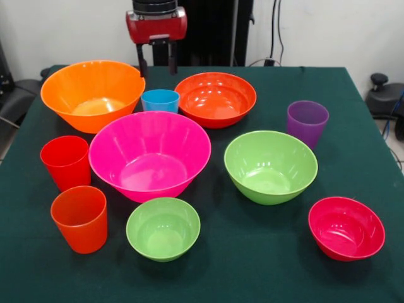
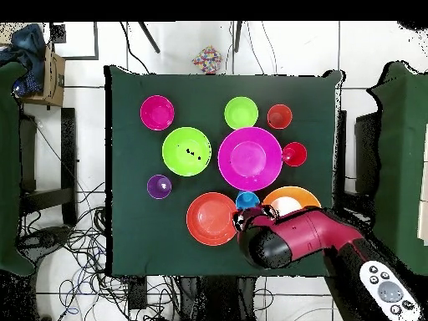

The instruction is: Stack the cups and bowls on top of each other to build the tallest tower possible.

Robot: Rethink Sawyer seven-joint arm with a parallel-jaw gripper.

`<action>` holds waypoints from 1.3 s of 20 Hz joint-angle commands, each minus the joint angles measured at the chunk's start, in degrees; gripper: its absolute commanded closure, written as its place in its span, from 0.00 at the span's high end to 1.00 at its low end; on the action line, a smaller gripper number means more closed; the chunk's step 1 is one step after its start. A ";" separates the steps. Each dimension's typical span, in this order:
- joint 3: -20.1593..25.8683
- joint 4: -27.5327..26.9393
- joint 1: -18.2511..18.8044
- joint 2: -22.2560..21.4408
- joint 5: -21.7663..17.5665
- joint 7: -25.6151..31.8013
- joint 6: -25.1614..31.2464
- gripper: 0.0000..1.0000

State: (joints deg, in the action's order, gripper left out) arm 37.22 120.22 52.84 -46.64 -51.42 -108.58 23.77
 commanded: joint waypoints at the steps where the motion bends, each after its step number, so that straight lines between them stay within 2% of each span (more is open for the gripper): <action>1: 0.50 -2.80 -2.81 4.13 -6.46 10.87 4.45 1.00; 6: -1.43 -5.40 -4.82 6.42 -9.09 8.03 3.04 1.00; 16: -1.14 -7.96 -6.03 7.58 -7.92 6.81 3.75 1.00; 26: -3.72 -9.48 -8.00 9.68 -11.08 4.90 1.35 1.00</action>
State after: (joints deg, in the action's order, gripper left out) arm 36.07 115.29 47.76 -40.60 -56.23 -108.58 23.77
